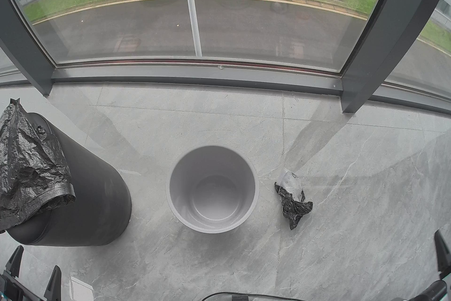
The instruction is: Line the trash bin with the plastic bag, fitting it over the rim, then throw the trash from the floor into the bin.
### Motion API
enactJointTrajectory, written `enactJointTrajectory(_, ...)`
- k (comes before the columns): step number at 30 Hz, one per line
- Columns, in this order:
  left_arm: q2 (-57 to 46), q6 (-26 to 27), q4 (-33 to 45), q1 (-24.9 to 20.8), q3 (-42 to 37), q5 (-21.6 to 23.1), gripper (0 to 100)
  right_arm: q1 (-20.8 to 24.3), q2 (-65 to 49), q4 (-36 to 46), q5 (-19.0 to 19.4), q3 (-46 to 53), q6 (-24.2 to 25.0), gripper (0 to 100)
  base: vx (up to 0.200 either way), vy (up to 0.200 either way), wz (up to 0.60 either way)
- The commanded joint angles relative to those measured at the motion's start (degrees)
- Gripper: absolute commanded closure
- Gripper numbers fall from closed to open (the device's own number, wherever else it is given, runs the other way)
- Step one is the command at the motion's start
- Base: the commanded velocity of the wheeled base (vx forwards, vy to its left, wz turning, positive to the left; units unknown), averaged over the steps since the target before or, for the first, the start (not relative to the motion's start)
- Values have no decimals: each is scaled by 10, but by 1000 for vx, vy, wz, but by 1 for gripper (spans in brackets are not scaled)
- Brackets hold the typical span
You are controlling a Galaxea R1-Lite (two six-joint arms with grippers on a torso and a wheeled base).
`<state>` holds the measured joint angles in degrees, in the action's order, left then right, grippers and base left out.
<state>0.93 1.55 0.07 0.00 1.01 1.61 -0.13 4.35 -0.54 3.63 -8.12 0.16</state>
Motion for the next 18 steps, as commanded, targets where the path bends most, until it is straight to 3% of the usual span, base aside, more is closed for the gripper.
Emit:
enactJointTrajectory(1, -8, 11, 1, 0, -8, 1, 0, 4, 233, -16, 52, -214, 38, 0, 0, 0, 0)
enactJointTrajectory(5, 20, -15, -13, -2, 48, 1, 0, 20, 303, -48, 61, -214, 42, 0, 0, 0, 0)
enactJointTrajectory(6, 106, -126, -13, -17, 195, 0, 0, 61, 361, -97, 62, -215, 65, 0, 0, 0, 0)
enactJointTrajectory(7, 137, -178, 4, -26, 252, 1, 0, 88, 394, -134, 59, -217, 85, 0, 0, 0, 0)
enactJointTrajectory(8, 142, -181, 11, -29, 262, 1, 0, 95, 401, -142, 58, -217, 87, 0, 0, 0, 0)
enactJointTrajectory(9, 161, -161, 56, -39, 294, 5, 0, 122, 434, -178, 54, -217, 93, 0, 0, 0, 0)
enactJointTrajectory(13, 163, -15, 154, -71, 279, 43, 0, 184, 485, -206, 52, -217, 90, 0, 0, 0, 0)
enactJointTrajectory(14, 163, -15, 154, -71, 279, 43, 0, 184, 485, -206, 52, -217, 90, 0, 0, 0, 0)
enactJointTrajectory(15, 176, 64, 164, -86, 258, 57, 0, 209, 508, -212, 51, -218, 91, 0, 0, 0, 0)
enactJointTrajectory(17, 198, 136, 160, -91, 241, 54, 0, 221, 529, -223, 51, -218, 90, 0, 0, 0, 0)
enactJointTrajectory(18, 217, 202, 157, -91, 232, 52, 0, 225, 543, -245, 51, -217, 90, 0, 0, 0, 0)
